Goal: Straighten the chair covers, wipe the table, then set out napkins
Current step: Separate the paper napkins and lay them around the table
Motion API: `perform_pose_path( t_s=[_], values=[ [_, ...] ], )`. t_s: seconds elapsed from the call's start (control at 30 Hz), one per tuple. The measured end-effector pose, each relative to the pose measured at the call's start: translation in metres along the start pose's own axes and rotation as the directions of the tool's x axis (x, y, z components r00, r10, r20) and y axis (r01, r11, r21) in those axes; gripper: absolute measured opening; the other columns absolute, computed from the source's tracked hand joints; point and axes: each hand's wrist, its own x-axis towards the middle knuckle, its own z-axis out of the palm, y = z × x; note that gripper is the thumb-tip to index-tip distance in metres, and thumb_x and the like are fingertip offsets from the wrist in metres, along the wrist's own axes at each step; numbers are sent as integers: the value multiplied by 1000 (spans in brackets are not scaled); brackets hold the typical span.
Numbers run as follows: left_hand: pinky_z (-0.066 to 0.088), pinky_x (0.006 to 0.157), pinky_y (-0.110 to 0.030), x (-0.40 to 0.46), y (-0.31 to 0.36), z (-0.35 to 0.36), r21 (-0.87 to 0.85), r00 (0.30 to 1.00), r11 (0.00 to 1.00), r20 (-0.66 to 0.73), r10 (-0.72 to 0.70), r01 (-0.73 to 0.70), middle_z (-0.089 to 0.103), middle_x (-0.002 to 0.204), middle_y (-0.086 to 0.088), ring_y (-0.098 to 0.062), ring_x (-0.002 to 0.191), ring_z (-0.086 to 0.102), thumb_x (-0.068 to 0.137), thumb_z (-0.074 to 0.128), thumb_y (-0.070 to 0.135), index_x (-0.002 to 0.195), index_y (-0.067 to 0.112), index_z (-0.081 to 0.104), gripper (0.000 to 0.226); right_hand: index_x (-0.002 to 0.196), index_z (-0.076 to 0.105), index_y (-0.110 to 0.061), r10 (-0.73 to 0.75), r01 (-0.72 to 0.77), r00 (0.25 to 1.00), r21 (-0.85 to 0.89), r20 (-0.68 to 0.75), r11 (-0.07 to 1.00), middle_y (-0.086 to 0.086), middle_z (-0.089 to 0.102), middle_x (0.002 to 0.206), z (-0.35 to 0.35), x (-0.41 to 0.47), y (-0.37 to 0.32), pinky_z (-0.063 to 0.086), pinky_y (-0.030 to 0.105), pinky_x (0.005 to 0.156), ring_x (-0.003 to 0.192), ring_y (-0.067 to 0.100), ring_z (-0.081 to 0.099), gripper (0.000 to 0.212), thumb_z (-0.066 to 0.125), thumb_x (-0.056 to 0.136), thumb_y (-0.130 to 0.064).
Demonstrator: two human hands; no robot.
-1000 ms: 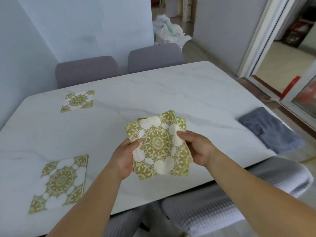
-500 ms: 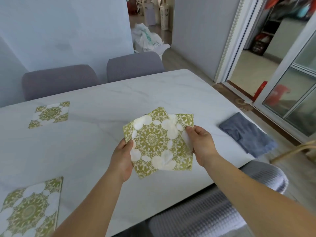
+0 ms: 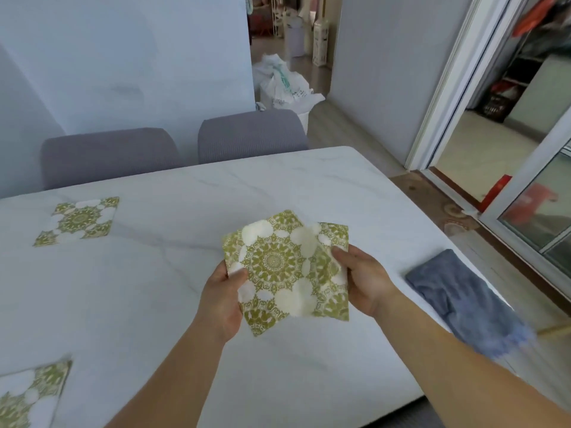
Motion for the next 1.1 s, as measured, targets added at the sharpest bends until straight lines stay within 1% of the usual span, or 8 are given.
perform_pose_path(
  t_s=[0.07, 0.2, 0.27, 0.4, 0.57, 0.8, 1.0, 1.1],
  values=[
    [53, 68, -40, 16, 1, 15, -53, 999, 999, -50, 10, -12, 70, 102, -9, -29, 90, 66, 92, 46, -3, 109, 16, 62, 29, 118, 60, -8, 98, -99, 990, 4, 99, 995, 15, 68, 113, -11, 25, -15, 56, 44, 82, 103, 31, 66, 26, 53, 94, -16],
    [55, 59, -38, 49, 0, 45, -48, 991, 998, -130, 21, -27, 73, 91, -6, -26, 79, 70, 93, 43, -4, 105, 18, 63, 32, 115, 60, -4, 241, -182, 950, -276, 199, 944, 13, 71, 106, -30, 74, -27, 59, 35, 69, 92, 26, 70, 24, 55, 92, -7],
    [56, 57, -36, 63, 0, 57, -19, 986, 999, -166, 25, -28, 73, 90, -6, -25, 77, 71, 93, 42, -5, 104, 19, 63, 34, 110, 61, -6, 194, -135, 970, -333, 150, 933, 11, 73, 98, -35, 98, -38, 59, 34, 66, 84, 23, 71, 19, 50, 96, -7],
    [53, 65, -38, 98, 3, 75, 4, 960, 1000, -278, 28, -28, 68, 99, -6, -24, 87, 66, 94, 41, -5, 100, 18, 61, 31, 98, 64, -13, 5, 10, 1000, -556, 25, 831, 12, 69, 105, -37, 163, -64, 53, 50, 87, 96, 31, 67, 19, 45, 97, -13],
    [54, 77, -42, 138, 21, 79, 44, 946, 998, -318, 63, -51, 67, 109, -9, -28, 97, 65, 95, 42, -3, 109, 16, 61, 30, 106, 58, 6, -212, 180, 976, -755, 56, 631, 23, 63, 100, -19, 229, -92, 50, 44, 81, 91, 39, 60, 25, 43, 96, -11],
    [53, 68, -38, 185, 42, 66, 7, 898, 991, -423, 124, -133, 68, 102, -9, -27, 91, 65, 93, 44, -5, 97, 17, 62, 29, 103, 63, -8, -272, 233, 961, -653, 43, 721, 11, 64, 102, 24, 315, -107, 51, 47, 90, 100, 31, 61, 22, 43, 96, -10],
    [52, 64, -37, 204, 39, 40, -11, 875, 989, -469, 123, -145, 68, 98, -9, -25, 86, 66, 94, 44, -4, 95, 16, 62, 27, 88, 61, -15, -196, 150, 980, -502, -41, 852, 9, 63, 98, 48, 378, -101, 52, 48, 89, 99, 31, 63, 18, 46, 94, -8],
    [52, 64, -37, 209, 31, 31, -22, 872, 992, -479, 101, -127, 69, 99, -10, -26, 87, 66, 95, 42, -2, 97, 15, 63, 26, 93, 61, -13, -169, 113, 982, -462, -82, 880, 10, 63, 97, 51, 399, -99, 53, 46, 87, 92, 29, 63, 17, 45, 93, -6]
  ],
)
